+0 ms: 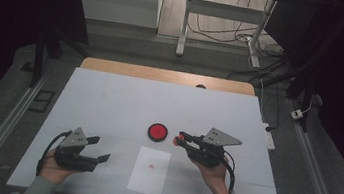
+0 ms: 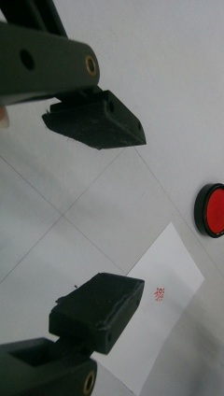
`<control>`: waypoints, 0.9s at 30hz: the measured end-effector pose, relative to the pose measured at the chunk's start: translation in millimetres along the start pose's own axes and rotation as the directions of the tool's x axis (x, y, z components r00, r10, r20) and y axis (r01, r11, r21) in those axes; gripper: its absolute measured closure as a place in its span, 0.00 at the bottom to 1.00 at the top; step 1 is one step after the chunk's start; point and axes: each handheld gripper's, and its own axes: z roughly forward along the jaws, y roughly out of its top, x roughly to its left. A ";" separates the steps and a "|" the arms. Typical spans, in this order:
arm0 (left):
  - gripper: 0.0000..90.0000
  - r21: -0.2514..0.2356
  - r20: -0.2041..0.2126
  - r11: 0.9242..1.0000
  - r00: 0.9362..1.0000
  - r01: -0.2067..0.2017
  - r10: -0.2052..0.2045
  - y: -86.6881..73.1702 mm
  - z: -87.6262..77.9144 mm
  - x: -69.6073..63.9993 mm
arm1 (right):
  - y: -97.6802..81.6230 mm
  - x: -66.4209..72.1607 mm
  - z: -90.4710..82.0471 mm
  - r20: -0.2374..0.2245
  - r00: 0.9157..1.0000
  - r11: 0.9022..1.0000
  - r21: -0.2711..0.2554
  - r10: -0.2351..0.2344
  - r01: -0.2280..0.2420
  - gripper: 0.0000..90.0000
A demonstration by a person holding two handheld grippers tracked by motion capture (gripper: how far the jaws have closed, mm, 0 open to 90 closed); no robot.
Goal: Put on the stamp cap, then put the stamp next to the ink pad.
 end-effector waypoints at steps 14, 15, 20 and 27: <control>0.30 0.011 0.009 1.000 1.000 -0.005 0.005 0.6 3.3 -0.9 | -3.6 -11.2 12.2 0.039 0.999 0.999 0.034 0.006 -0.007 0.80; 0.30 0.012 0.010 1.000 1.000 -0.005 0.005 0.6 3.4 -0.8 | -4.1 -12.4 13.8 0.044 0.999 0.999 0.041 0.006 -0.008 0.80; 0.30 0.016 0.012 1.000 1.000 -0.006 0.006 0.4 3.7 -0.6 | -8.1 -20.0 22.7 0.073 0.997 0.997 0.071 0.015 -0.020 0.80; 0.30 0.019 0.012 1.000 1.000 -0.004 0.004 0.2 4.4 0.0 | -11.8 -28.4 37.6 0.096 0.995 0.993 0.120 0.009 -0.021 0.80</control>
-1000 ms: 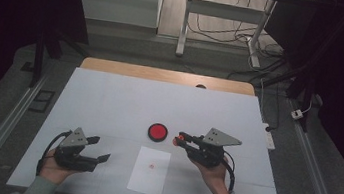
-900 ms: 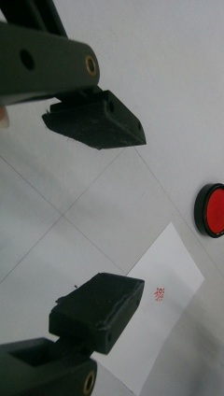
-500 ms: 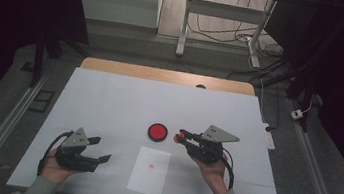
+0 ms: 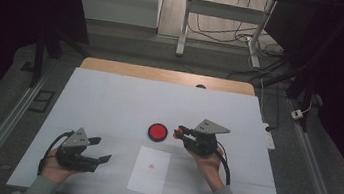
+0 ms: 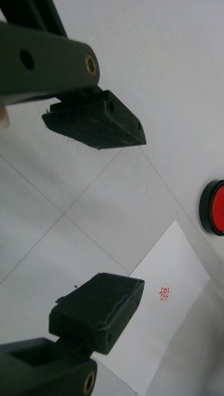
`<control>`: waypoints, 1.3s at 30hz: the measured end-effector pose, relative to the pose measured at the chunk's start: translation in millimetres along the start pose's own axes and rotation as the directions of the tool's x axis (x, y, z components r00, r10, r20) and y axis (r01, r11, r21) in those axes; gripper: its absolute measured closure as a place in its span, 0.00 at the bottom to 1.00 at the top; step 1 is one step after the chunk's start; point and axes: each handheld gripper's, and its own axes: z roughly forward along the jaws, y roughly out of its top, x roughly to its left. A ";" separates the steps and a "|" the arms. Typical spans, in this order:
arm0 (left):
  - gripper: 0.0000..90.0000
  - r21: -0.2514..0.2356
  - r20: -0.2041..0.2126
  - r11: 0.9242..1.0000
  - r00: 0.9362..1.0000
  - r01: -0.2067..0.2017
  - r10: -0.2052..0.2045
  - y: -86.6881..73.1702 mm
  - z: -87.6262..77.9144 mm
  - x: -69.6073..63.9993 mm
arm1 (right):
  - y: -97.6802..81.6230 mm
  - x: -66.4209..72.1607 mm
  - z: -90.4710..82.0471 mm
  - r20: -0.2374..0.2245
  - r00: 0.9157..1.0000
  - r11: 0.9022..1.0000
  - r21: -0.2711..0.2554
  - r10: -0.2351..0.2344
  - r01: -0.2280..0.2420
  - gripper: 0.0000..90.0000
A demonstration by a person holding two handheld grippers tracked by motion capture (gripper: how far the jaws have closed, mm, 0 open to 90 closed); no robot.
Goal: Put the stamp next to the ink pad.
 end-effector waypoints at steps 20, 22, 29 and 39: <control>0.30 0.011 0.001 1.000 1.000 -0.005 0.005 -0.6 0.6 0.8 | -18.8 -5.8 33.4 0.028 0.999 0.986 0.164 -0.019 0.014 0.79; 0.30 0.010 0.001 1.000 1.000 -0.004 0.004 -0.7 0.5 0.9 | -19.9 -5.3 34.6 0.028 0.999 0.985 0.170 -0.020 0.015 0.79; 0.30 0.012 0.000 1.000 1.000 -0.004 0.004 -0.8 0.9 1.3 | -22.8 -4.9 36.8 0.031 0.999 0.980 0.197 -0.025 0.018 0.79; 0.30 0.014 -0.002 1.000 1.000 -0.001 0.001 -1.5 1.2 2.8 | -22.5 -5.7 36.6 0.028 1.000 0.983 0.184 -0.014 0.009 0.65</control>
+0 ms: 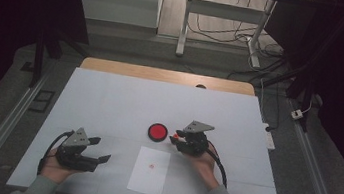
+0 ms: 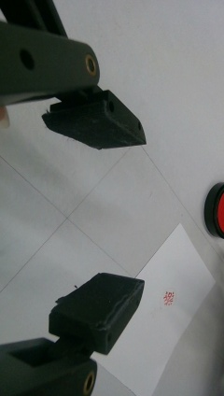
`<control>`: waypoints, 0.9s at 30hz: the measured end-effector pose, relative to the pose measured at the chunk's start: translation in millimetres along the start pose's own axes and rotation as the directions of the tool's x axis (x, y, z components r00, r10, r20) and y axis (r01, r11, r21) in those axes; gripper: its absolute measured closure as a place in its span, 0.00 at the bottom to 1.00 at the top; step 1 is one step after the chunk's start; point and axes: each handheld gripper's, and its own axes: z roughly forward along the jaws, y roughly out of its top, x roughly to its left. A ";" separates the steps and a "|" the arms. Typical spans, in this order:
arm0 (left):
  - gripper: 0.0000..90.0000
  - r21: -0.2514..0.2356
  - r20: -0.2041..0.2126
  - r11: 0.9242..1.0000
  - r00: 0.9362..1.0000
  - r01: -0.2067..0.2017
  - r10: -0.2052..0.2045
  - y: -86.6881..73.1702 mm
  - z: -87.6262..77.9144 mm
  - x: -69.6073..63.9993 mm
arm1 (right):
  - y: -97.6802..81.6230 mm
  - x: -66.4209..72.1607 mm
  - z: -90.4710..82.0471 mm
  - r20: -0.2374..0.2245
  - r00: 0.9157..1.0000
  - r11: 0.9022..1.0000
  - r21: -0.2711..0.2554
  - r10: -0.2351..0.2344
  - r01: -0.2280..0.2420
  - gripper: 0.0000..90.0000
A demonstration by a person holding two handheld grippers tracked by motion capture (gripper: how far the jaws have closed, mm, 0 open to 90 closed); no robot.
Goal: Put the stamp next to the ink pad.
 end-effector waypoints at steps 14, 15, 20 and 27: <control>0.30 -0.003 0.002 1.000 1.000 0.013 -0.013 0.0 2.5 3.5 | 4.3 -1.6 -13.6 -0.020 1.000 0.998 -0.065 0.006 -0.007 0.55; 0.30 -0.005 0.002 1.000 1.000 0.016 -0.016 0.1 2.6 3.4 | 4.7 -1.2 -14.9 -0.021 1.000 0.998 -0.061 0.001 -0.002 0.55; 0.30 -0.012 0.006 1.000 1.000 0.024 -0.024 -0.1 2.3 2.8 | 6.1 2.8 -20.9 -0.034 0.999 0.998 -0.067 -0.017 0.015 0.54; 0.30 -0.014 0.005 0.999 0.999 0.036 -0.036 -1.9 1.5 2.1 | 5.0 6.3 -35.2 -0.038 0.999 0.996 -0.088 -0.036 0.032 0.53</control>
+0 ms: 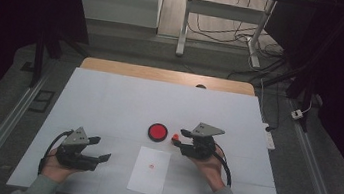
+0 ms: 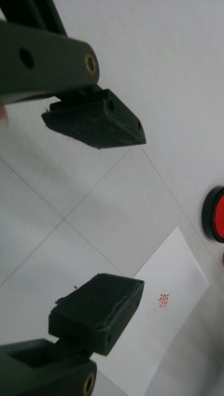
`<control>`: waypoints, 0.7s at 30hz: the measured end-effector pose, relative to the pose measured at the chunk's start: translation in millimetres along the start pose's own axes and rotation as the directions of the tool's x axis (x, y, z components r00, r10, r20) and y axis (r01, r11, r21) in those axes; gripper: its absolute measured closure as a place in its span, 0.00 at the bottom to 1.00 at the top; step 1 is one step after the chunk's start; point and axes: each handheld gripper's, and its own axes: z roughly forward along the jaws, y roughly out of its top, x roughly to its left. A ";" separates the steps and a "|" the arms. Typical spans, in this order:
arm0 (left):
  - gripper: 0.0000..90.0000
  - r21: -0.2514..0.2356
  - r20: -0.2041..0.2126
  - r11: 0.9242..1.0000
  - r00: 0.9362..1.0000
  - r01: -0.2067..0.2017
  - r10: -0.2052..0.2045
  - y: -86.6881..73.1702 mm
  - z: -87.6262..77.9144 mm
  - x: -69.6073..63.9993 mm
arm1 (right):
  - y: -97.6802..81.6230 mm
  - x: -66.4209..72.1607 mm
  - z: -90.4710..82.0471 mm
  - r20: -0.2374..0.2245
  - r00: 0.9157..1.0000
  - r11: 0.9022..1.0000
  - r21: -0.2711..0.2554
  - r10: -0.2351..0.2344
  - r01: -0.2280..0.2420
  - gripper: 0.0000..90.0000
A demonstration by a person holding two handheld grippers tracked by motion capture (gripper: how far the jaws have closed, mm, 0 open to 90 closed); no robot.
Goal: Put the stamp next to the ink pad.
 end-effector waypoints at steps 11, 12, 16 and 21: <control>0.29 -0.006 0.001 1.000 1.000 0.005 -0.005 -0.6 -1.0 0.5 | -4.8 2.3 -35.2 0.037 0.999 0.999 -0.044 -0.011 0.012 0.52; 0.29 -0.008 0.001 1.000 1.000 0.004 -0.004 -0.4 -1.0 0.3 | -6.2 2.6 -38.6 0.041 0.999 0.999 -0.048 -0.011 0.013 0.52; 0.29 -0.010 0.006 1.000 1.000 -0.001 0.001 -0.1 -0.7 -0.4 | -12.6 2.0 -51.0 0.058 0.998 0.998 -0.056 -0.006 0.010 0.52; 0.29 -0.007 0.010 1.000 1.000 -0.003 0.003 0.1 0.1 -1.1 | -22.9 0.3 -69.5 0.085 0.996 0.998 -0.068 0.002 0.004 0.50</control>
